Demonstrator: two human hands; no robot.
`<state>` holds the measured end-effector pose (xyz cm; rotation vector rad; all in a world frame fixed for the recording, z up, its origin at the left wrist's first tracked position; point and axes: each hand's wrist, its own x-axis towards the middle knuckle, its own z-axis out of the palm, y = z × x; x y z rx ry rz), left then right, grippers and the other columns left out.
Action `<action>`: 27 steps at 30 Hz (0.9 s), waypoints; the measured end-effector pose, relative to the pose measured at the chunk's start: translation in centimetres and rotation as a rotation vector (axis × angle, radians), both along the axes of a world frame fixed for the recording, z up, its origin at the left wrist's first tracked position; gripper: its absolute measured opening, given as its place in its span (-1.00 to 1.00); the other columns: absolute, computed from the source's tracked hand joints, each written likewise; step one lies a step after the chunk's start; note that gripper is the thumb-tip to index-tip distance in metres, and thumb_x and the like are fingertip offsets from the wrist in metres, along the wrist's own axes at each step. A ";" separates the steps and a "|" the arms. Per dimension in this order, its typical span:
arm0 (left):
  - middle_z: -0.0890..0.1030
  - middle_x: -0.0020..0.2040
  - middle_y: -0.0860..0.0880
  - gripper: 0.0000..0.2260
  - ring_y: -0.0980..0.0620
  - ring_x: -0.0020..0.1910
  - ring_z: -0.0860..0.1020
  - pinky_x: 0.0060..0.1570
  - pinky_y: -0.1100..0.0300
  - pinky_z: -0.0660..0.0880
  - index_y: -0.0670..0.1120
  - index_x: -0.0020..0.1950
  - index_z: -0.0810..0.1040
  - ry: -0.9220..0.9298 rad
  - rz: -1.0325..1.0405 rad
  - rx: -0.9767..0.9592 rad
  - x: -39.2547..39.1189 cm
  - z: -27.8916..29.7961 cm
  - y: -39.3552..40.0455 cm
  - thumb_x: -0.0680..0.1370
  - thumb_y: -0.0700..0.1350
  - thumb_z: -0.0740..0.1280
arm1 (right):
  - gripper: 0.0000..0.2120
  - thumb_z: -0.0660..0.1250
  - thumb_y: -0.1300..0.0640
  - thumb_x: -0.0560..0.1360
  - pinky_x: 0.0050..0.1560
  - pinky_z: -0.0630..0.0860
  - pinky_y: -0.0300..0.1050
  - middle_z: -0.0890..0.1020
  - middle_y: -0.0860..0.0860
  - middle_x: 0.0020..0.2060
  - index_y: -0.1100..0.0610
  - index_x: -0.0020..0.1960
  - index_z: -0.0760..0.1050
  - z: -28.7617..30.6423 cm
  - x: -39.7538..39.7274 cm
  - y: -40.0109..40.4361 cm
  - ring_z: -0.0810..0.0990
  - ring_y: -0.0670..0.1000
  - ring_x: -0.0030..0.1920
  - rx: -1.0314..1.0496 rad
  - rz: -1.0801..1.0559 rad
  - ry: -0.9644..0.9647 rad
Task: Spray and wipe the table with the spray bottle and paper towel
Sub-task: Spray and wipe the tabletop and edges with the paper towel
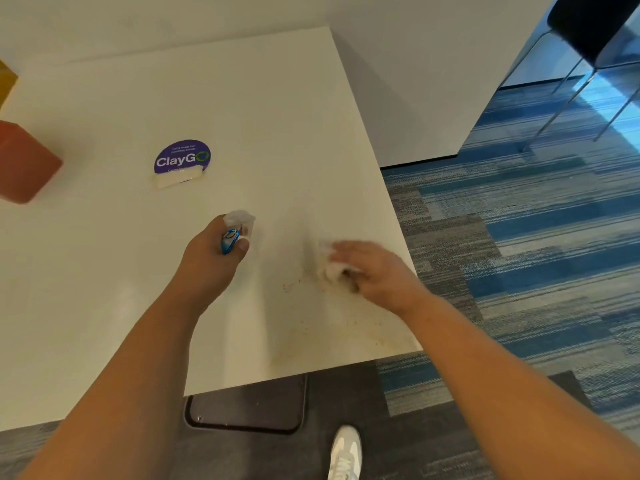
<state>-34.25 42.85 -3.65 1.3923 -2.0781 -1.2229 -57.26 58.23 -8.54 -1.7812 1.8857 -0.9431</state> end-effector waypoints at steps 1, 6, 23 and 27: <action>0.56 0.23 0.10 -0.69 0.09 0.14 0.51 0.03 0.27 0.37 0.08 0.31 0.50 0.003 0.001 0.001 0.2 0.0 0.1 0.60 -0.20 0.26 | -0.71 0.41 0.20 0.41 0.16 0.49 -0.10 0.55 0.07 0.23 0.14 0.13 0.60 0.0 -0.9 -0.8 0.49 0.04 0.21 -0.006 -0.076 -0.003; 0.56 0.20 0.13 -0.70 0.22 -0.03 0.50 -0.14 0.34 0.37 0.08 0.28 0.51 0.006 0.009 -0.018 1.2 -0.1 0.7 0.60 -0.21 0.26 | -0.67 0.35 0.32 0.43 0.24 0.38 0.24 0.50 0.13 0.27 0.13 0.17 0.55 -1.7 -5.1 -5.0 0.45 0.17 0.25 0.061 -0.220 0.311; 0.57 0.17 0.08 -0.69 0.11 0.11 0.52 -0.05 0.39 0.36 0.08 0.30 0.50 0.008 -0.079 -0.013 5.7 -0.7 3.1 0.60 -0.19 0.28 | -0.63 0.34 0.32 0.44 0.34 0.30 0.00 0.45 0.04 0.34 0.08 0.21 0.54 -0.5 0.1 3.5 0.40 0.07 0.33 0.106 -0.299 0.173; 0.57 0.20 0.09 -0.70 0.13 0.15 0.52 -0.03 0.46 0.34 0.06 0.31 0.50 -0.001 -0.092 -0.014 6.6 -0.7 3.5 0.60 -0.20 0.28 | -0.63 0.28 0.31 0.46 0.34 0.32 0.15 0.39 0.06 0.38 0.06 0.23 0.51 -1.9 1.6 2.0 0.34 0.11 0.35 0.178 -0.330 0.301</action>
